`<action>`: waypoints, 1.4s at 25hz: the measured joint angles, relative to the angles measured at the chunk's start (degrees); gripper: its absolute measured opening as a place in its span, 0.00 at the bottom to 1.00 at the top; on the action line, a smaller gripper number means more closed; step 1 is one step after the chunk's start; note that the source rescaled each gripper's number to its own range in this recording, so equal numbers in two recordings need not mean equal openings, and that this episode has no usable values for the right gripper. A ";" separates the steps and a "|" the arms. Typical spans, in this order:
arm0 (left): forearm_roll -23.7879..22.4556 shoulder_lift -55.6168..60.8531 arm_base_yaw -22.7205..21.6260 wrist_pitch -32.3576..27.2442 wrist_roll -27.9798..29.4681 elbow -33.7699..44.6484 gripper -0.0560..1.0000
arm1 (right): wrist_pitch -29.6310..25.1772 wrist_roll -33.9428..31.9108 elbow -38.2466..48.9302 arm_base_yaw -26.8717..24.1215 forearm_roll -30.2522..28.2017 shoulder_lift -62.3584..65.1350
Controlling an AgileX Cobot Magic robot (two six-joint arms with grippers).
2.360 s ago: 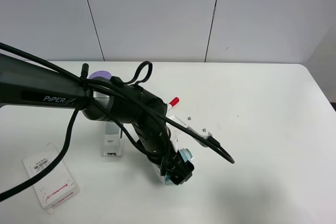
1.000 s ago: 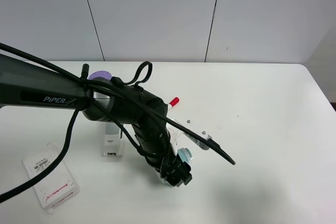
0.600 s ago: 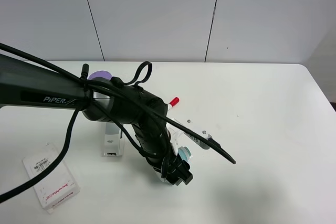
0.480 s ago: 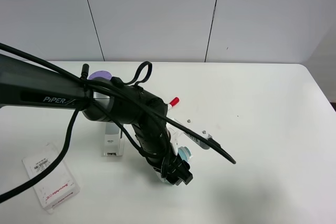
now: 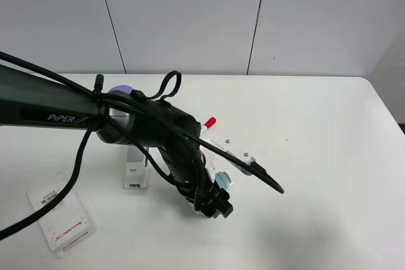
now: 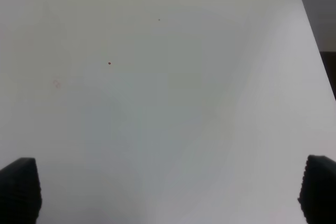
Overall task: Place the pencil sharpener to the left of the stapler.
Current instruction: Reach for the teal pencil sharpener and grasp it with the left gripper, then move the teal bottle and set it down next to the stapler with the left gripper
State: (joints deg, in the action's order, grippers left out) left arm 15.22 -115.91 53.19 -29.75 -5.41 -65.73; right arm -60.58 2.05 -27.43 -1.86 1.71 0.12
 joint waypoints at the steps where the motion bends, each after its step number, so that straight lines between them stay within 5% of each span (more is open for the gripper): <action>1: 0.00 0.25 0.00 0.00 0.00 0.00 0.07 | 0.00 0.00 0.00 0.00 0.00 0.00; 18: -1.36 9.57 -3.29 -3.28 0.20 0.05 0.07 | 0.00 0.00 0.00 0.00 0.00 0.00; 25: -3.81 17.33 -11.00 -5.90 0.63 0.09 0.07 | 0.00 0.00 0.00 0.00 0.00 0.00; 35: -7.46 24.13 -28.13 -15.72 1.21 0.09 0.07 | 0.00 0.00 0.00 0.00 0.00 0.00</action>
State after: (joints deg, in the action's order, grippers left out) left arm 7.76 -91.79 25.06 -45.47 -4.20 -65.63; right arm -60.58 2.05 -27.43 -1.86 1.71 0.12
